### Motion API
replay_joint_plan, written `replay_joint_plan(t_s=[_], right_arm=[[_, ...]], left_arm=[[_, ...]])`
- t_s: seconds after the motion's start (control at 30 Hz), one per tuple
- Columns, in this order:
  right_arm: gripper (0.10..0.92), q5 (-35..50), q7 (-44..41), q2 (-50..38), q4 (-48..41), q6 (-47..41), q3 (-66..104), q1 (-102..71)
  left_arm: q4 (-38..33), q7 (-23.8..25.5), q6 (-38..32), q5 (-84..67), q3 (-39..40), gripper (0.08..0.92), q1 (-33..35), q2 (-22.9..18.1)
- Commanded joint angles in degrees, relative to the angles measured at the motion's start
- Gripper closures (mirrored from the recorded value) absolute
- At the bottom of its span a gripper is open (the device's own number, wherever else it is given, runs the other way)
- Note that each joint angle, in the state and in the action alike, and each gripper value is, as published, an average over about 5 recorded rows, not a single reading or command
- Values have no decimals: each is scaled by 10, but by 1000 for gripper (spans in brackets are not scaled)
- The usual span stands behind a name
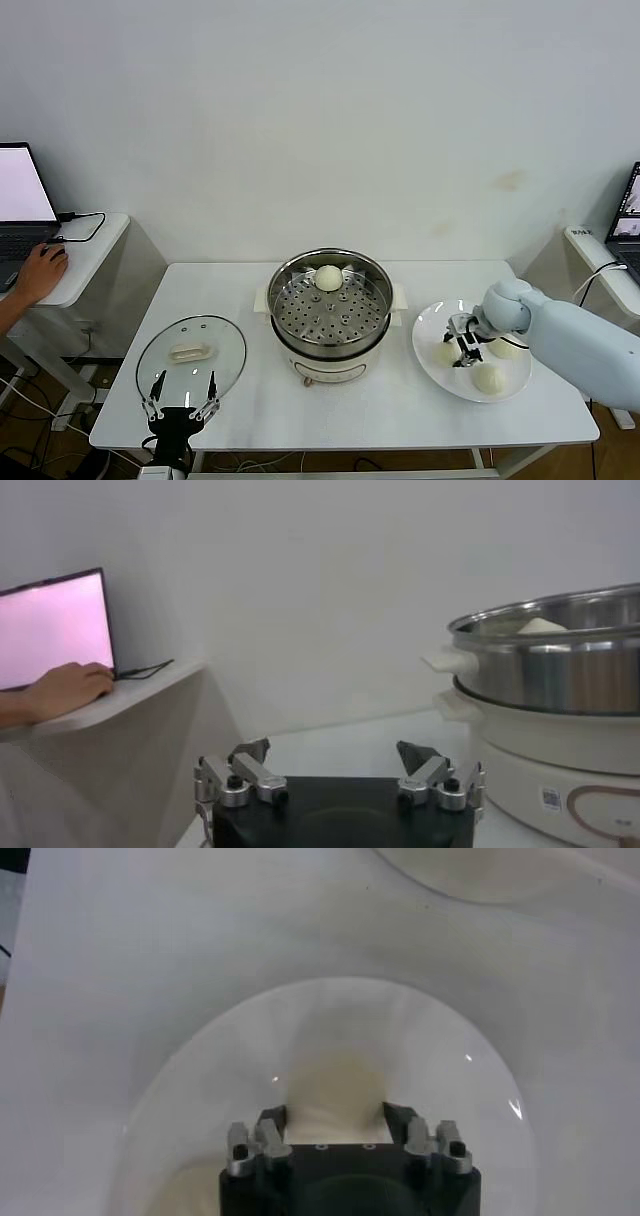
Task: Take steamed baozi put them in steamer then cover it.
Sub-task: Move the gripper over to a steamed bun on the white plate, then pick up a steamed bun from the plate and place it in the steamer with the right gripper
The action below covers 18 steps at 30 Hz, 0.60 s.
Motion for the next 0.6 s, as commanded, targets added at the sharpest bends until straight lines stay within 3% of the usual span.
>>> replay_joint_plan(t_s=[0.03, 0.23, 0.6], right_arm=[[489, 10, -5, -7, 11, -5, 4, 7], [556, 56, -9, -49, 54, -18, -23, 84], [542, 206, -10, -88, 146, -64, -143, 355]], left_arm=[[-1, 0, 0, 0, 0, 177, 0, 0], [-4, 0, 0, 1, 1, 177, 0, 2], [-11, 1, 2, 2, 9, 177, -6, 7]])
